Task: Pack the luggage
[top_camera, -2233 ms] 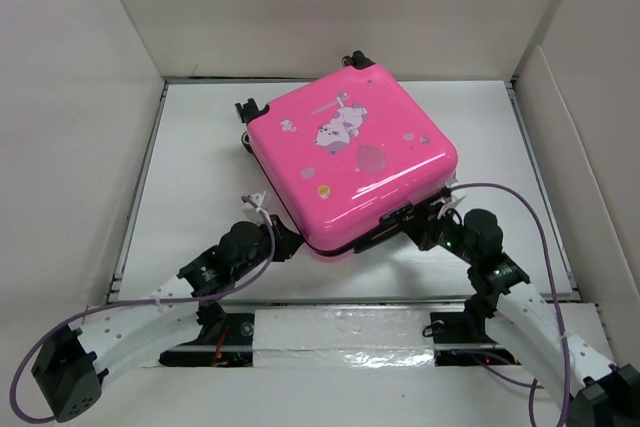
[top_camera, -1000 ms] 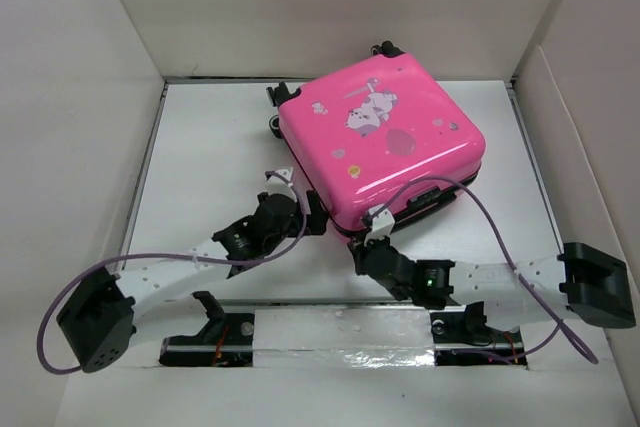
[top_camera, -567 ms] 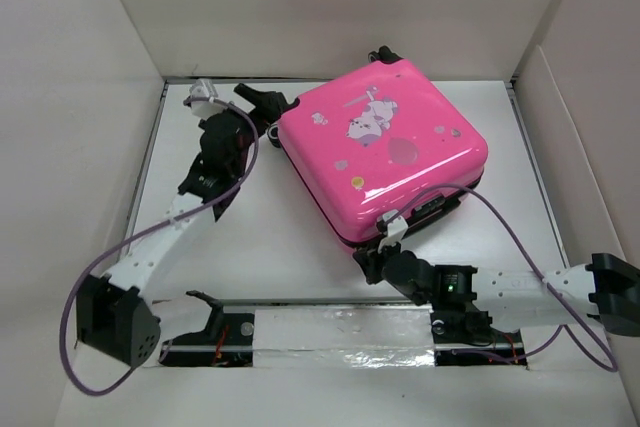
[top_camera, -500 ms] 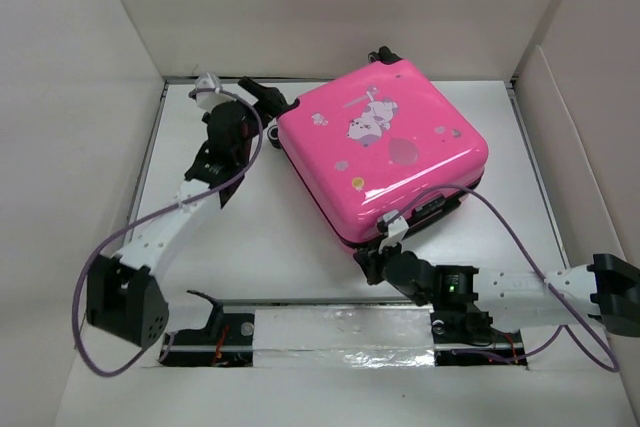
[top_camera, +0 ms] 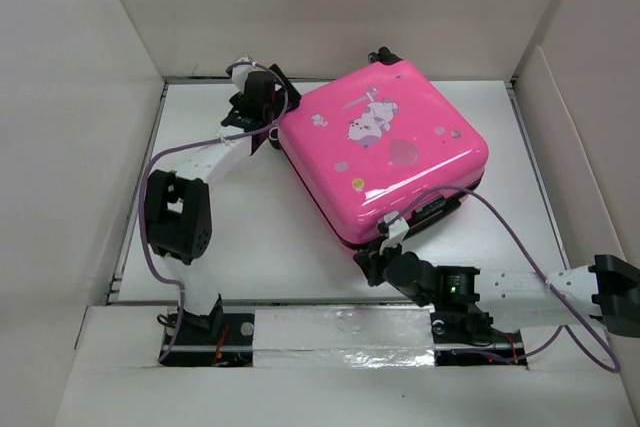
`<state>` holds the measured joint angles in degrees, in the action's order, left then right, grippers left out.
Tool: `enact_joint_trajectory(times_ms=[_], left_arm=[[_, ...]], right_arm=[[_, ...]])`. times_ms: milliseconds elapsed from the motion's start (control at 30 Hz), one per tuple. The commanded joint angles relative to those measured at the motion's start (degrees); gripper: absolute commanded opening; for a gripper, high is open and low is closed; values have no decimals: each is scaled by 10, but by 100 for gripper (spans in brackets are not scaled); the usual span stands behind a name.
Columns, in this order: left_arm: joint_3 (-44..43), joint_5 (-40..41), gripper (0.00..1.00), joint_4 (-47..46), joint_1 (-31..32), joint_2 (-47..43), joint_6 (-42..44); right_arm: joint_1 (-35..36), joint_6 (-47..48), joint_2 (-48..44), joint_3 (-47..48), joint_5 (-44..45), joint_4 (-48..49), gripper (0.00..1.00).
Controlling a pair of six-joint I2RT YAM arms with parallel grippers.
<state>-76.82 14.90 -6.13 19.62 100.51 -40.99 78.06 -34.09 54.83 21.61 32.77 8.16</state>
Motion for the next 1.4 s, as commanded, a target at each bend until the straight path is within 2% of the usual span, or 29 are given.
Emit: enact_joint_trajectory(times_ms=[0, 333, 433, 467, 567, 633, 667, 700, 867, 1033, 1133, 1300, 1367], left_arm=[[-90, -16, 96, 14, -7, 45, 21], [-135, -72, 85, 2, -25, 118, -7], [-129, -95, 73, -21, -30, 128, -17], [-126, -102, 68, -29, -36, 129, -24], [-100, -135, 42, -62, -48, 130, -43], [-79, -180, 31, -104, -57, 125, -46], [-66, -196, 22, -118, -63, 124, -49], [-41, -215, 2, -128, -77, 118, -61], [68, -222, 0, -220, -113, 69, -67], [281, -204, 0, -371, -128, -61, -111], [395, -191, 0, -417, -122, -153, -128], [562, -162, 0, -417, -68, -343, -132], [596, -164, 0, -398, -63, -392, -135]], right_arm=[[23, -11, -18, 0, -63, 60, 0], [28, -12, -25, -2, -58, 55, 0], [28, -12, -22, 1, -57, 55, 0], [28, -12, -20, 2, -57, 55, 0], [28, -14, -17, 1, -54, 53, 0], [28, -16, -21, 1, -52, 52, 0], [28, -16, -24, 0, -51, 51, 0], [28, -15, -32, -2, -49, 50, 0], [23, -11, -81, -10, -40, 22, 0], [-27, 16, -154, -17, -63, -12, 0], [-82, 50, -199, 0, -98, -52, 0], [-180, 101, -218, 44, -162, -76, 0], [-188, 105, -201, 45, -214, -54, 0]])
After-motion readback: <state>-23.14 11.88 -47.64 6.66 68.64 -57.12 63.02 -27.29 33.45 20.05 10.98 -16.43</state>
